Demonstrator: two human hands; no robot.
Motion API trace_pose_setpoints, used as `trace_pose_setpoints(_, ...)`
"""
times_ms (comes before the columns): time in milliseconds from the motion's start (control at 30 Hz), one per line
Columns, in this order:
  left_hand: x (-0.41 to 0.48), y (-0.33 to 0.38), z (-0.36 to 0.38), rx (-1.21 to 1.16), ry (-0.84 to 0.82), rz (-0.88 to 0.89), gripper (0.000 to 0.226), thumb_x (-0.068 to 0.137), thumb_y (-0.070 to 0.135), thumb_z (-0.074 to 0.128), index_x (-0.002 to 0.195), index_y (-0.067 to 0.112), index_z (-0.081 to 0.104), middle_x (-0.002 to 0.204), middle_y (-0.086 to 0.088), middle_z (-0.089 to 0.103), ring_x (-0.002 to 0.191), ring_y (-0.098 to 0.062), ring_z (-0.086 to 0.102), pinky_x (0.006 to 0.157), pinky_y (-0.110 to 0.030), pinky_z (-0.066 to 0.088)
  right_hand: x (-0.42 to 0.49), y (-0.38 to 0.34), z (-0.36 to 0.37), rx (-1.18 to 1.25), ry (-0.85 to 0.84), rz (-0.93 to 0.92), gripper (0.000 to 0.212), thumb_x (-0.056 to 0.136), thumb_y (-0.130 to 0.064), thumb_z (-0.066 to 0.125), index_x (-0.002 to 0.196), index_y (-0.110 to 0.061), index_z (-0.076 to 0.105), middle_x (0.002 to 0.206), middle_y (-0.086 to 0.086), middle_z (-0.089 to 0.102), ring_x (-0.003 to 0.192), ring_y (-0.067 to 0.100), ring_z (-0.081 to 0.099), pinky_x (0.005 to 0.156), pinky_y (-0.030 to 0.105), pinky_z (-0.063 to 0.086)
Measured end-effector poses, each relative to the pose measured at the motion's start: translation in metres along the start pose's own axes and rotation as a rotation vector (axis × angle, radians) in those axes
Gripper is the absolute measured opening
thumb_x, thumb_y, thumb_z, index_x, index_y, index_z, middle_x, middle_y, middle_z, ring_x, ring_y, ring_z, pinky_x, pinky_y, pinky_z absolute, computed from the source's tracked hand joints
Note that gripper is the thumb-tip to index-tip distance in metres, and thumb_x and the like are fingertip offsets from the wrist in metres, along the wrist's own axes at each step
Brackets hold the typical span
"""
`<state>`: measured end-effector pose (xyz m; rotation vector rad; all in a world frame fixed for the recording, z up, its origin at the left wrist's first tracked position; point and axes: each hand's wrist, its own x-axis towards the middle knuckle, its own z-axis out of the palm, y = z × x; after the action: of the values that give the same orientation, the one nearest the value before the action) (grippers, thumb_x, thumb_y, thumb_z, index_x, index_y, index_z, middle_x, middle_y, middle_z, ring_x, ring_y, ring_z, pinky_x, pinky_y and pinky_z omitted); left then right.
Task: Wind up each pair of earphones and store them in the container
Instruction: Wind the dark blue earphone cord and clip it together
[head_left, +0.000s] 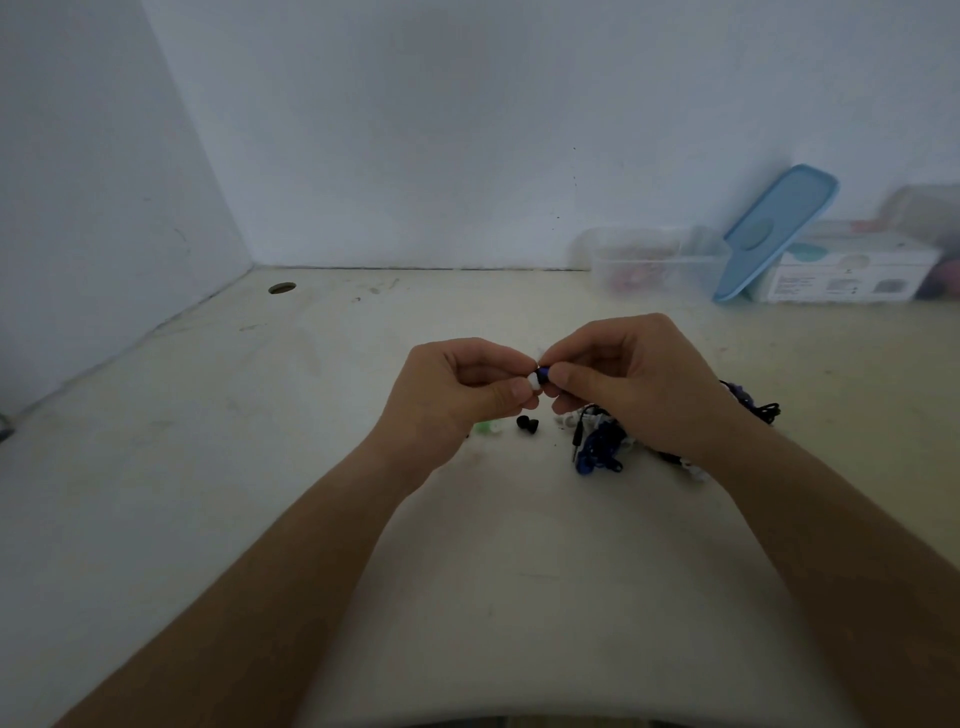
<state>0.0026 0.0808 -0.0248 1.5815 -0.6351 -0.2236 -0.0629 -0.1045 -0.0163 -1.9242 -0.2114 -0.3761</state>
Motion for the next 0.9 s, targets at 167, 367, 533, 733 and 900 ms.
trace_pose_setpoints(167, -0.0004, 0.0017, 0.0002, -0.031, -0.005, -0.001, 0.014, 0.081, -0.002, 0.073, 0.093, 0.006, 0.073, 0.083, -0.011, 0.077, 0.075, -0.02, 0.074, 0.071, -0.025, 0.059, 0.0007, -0.0005, -0.0028, 0.106, -0.008, 0.027, 0.014, 0.09, 0.003, 0.065, 0.093, -0.008, 0.074, 0.08, 0.011, 0.076, 0.07, 0.025, 0.074, 0.068, 0.027, 0.06)
trace_pose_setpoints(367, 0.0013, -0.0011, -0.0001, -0.062, 0.038, -0.016, 0.014, 0.084, -0.003, 0.071, 0.098, 0.001, 0.071, 0.086, -0.015, 0.076, 0.077, -0.023, 0.074, 0.072, -0.026, 0.058, 0.001, 0.0002, 0.0014, 0.08, 0.055, -0.009, 0.01, 0.09, 0.0, 0.067, 0.095, -0.004, 0.073, 0.082, 0.011, 0.076, 0.072, 0.025, 0.075, 0.071, 0.032, 0.062)
trace_pose_setpoints(533, 0.0017, 0.0001, 0.0001, -0.146, 0.025, -0.039, 0.015, 0.084, -0.001, 0.069, 0.097, 0.006, 0.072, 0.086, -0.013, 0.076, 0.08, -0.022, 0.073, 0.075, -0.026, 0.058, 0.0005, -0.0019, 0.0005, 0.034, 0.107, -0.062, 0.009, 0.089, -0.001, 0.068, 0.094, -0.007, 0.074, 0.081, 0.007, 0.077, 0.072, 0.02, 0.075, 0.071, 0.029, 0.061)
trace_pose_setpoints(733, 0.0008, 0.0019, 0.0007, -0.22, 0.011, -0.07, 0.028, 0.073, 0.013, 0.071, 0.101, 0.006, 0.072, 0.09, -0.013, 0.076, 0.082, -0.021, 0.074, 0.074, -0.023, 0.057, 0.0006, -0.002, 0.0013, 0.033, 0.116, -0.069, 0.011, 0.089, -0.001, 0.069, 0.092, -0.011, 0.073, 0.081, 0.008, 0.077, 0.072, 0.02, 0.076, 0.072, 0.031, 0.062)
trace_pose_setpoints(900, 0.0012, 0.0008, 0.0009, -0.255, 0.023, -0.071, 0.028, 0.071, 0.014, 0.073, 0.098, 0.006, 0.072, 0.087, -0.011, 0.076, 0.08, -0.019, 0.073, 0.072, -0.022, 0.057, 0.001, -0.0019, 0.0014, 0.047, 0.123, -0.067, 0.014, 0.09, 0.0, 0.068, 0.091, -0.013, 0.073, 0.08, 0.008, 0.076, 0.072, 0.02, 0.075, 0.071, 0.029, 0.061)
